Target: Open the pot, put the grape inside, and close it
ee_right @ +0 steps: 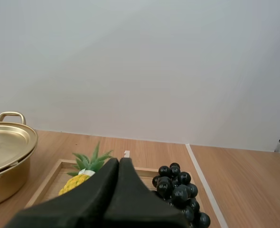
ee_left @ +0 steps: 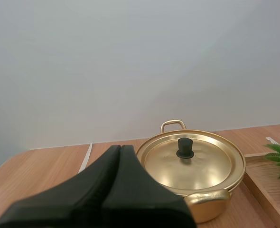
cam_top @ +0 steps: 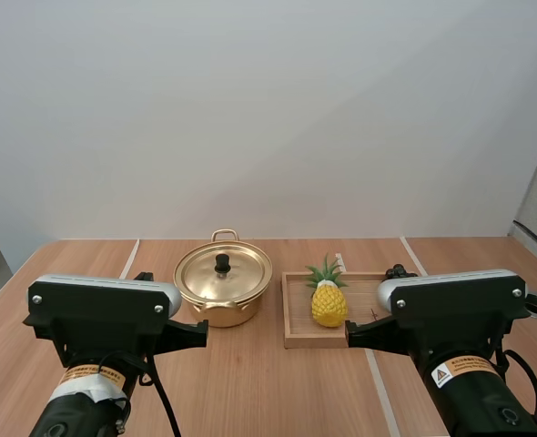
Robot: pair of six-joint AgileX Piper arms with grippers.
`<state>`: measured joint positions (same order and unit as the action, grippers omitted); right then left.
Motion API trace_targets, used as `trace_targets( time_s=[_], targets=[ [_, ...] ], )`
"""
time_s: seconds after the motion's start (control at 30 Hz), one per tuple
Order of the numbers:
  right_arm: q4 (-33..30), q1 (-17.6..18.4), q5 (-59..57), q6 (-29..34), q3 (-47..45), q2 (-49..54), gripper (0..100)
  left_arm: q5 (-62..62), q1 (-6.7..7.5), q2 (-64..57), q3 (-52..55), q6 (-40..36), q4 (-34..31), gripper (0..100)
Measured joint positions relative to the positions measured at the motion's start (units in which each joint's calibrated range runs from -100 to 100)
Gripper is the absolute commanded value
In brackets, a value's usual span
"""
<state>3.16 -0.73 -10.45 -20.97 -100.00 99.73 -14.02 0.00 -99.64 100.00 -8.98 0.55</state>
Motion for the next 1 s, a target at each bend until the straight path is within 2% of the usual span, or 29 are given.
trace_targets(
  time_s=[0.4,0.5,0.63,0.83,0.9,1.0],
  targets=[
    [-3.2,0.0,2.0,0.0,0.0,0.0,0,0.7,0.00,0.0,0.0,0.0,-0.5,0],
    [-3.2,0.0,3.8,0.0,0.0,0.0,0,4.8,0.00,0.0,0.0,0.0,-0.5,0],
    [-6.1,0.0,17.9,-1.5,0.0,0.0,0,21.8,0.07,0.0,0.0,0.0,-0.5,0],
    [-9.6,0.0,58.1,-7.2,0.1,0.0,0,62.5,0.00,-0.1,0.0,4.8,-0.9,0],
    [-8.9,0.0,61.4,-8.4,1.7,0.0,0,68.3,0.00,-0.1,-0.5,6.7,-0.9,0],
    [-3.2,0.0,53.1,-10.8,9.2,0.2,0,65.7,0.00,-0.3,-5.6,9.2,-0.1,0]
  ],
)
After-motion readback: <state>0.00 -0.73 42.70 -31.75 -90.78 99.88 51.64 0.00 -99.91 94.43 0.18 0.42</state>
